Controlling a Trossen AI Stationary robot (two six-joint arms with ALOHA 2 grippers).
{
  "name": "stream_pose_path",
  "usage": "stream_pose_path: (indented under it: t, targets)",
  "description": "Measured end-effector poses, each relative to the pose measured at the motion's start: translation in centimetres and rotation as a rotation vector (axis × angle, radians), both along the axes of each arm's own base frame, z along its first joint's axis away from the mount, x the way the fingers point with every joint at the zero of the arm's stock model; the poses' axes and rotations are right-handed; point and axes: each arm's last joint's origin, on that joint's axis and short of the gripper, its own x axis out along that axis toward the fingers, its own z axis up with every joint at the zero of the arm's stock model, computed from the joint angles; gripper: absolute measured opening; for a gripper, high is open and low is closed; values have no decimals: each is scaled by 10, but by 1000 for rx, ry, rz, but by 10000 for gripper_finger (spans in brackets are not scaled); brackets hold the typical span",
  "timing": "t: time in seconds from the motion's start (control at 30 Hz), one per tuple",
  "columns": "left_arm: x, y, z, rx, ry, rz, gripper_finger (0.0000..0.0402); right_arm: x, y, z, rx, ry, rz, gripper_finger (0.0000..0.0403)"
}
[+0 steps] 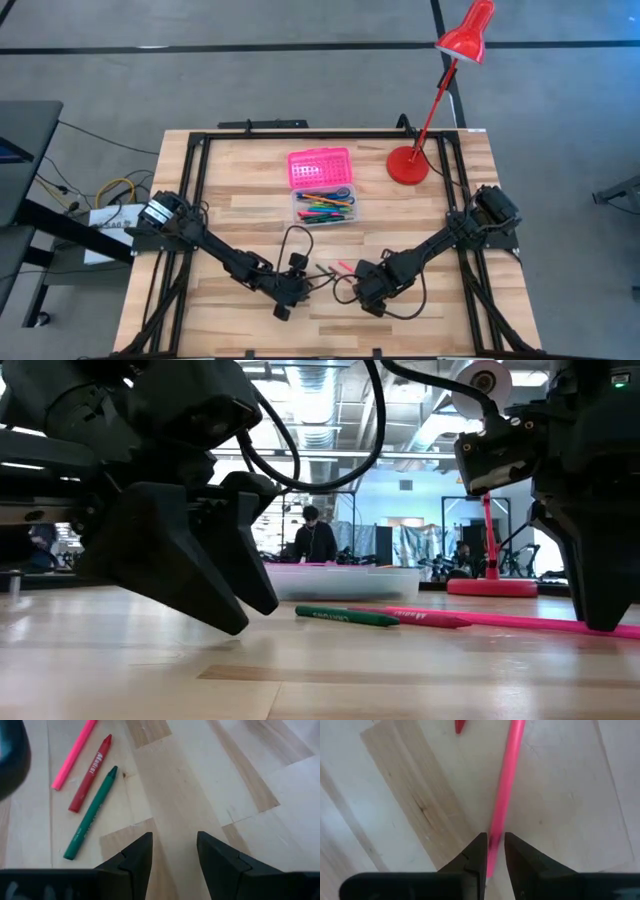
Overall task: Pick & place school supplies into a supply box
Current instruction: Put the pink pencil into the pink supply box
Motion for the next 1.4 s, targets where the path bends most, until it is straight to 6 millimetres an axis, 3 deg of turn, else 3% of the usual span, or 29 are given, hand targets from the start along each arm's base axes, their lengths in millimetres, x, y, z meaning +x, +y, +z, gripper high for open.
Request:
stream_pose_path:
  t: [0.47, 1.23, 1.4]
  targets:
    - [-14, -22, -1, -8, 9, -47, 151, -6, -1, -4, -2, 30, -46, 5]
    - [-29, -24, -6, 82, 90, 53, 151, -8, -4, -5, -97, 2, -49, 1]
    - [-38, -28, -4, 179, 61, 89, 151, -9, -7, -4, -178, 8, -52, 1]
